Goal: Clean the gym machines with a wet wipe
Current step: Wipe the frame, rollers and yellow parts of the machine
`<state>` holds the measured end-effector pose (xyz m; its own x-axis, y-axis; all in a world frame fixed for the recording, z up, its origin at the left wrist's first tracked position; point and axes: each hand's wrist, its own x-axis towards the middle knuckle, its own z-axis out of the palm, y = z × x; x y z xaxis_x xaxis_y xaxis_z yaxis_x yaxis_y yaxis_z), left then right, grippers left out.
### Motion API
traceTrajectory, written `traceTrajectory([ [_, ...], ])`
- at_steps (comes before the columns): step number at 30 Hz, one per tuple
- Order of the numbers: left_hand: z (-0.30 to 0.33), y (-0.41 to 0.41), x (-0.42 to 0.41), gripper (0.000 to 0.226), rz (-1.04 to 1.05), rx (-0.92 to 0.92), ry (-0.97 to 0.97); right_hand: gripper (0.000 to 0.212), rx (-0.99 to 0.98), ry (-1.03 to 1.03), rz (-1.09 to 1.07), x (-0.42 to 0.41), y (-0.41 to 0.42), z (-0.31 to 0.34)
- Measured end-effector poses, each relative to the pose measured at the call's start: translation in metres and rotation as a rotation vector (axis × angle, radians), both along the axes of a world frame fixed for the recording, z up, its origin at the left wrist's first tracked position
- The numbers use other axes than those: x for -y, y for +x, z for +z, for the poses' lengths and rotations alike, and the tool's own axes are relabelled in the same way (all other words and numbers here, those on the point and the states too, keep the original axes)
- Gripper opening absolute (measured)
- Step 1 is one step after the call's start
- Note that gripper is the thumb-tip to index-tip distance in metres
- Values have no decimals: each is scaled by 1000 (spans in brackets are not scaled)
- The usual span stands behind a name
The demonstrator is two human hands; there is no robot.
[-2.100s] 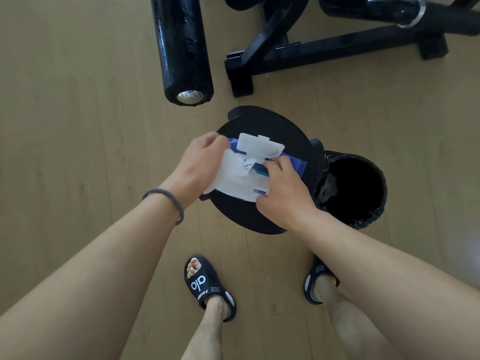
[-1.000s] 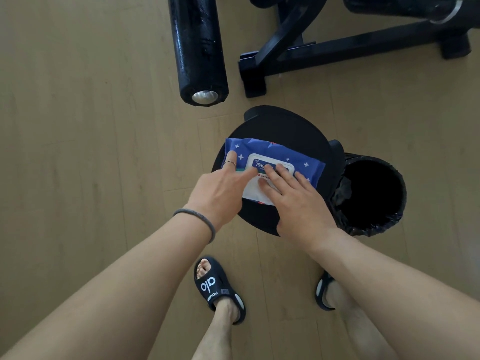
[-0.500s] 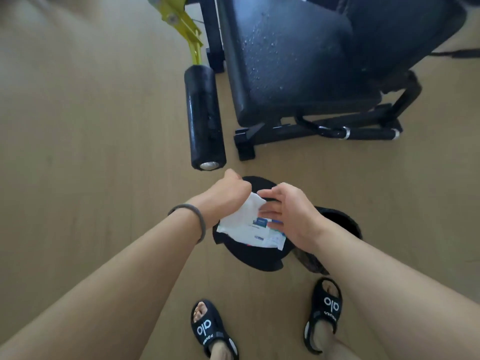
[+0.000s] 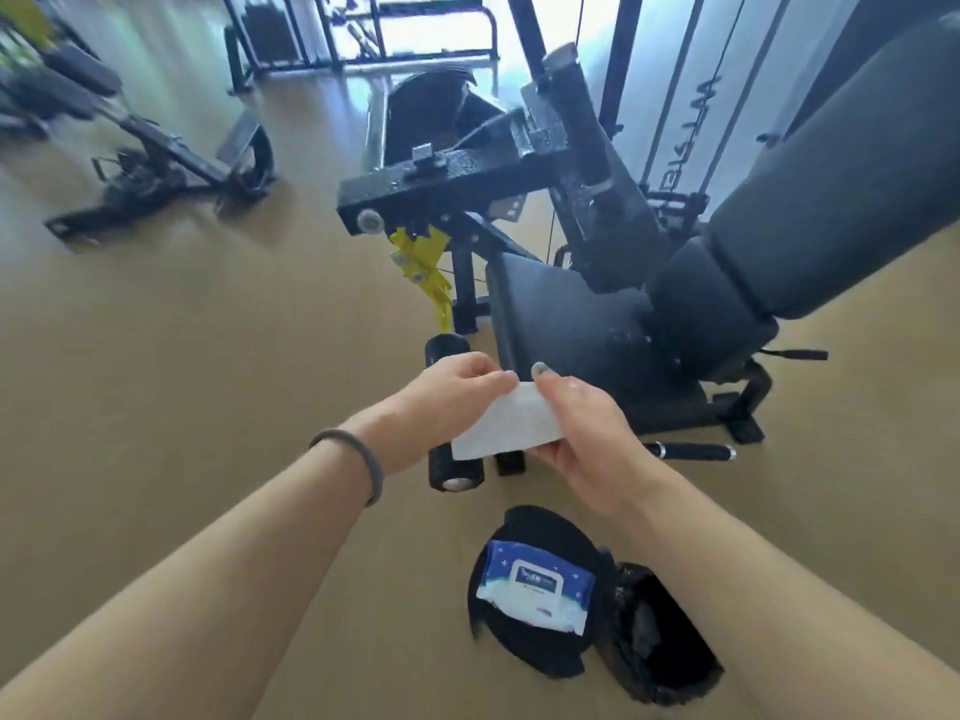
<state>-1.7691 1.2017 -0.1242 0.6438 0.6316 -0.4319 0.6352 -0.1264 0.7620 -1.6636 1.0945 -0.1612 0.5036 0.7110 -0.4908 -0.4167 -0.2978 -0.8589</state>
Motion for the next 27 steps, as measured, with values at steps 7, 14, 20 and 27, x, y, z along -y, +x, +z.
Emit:
traceTrajectory([
  [7,69,-59,-42,5,-31,321,-59,25,-2,225,-120,-33,-40,77],
  [14,108,-30,-57,9,-70,447,47,32,44,308,-292,-38,-19,116],
  [20,108,19,-67,8,-79,436,75,31,354,215,-469,-50,29,117],
  [27,121,99,-94,16,-84,526,123,11,682,114,-208,-73,83,113],
])
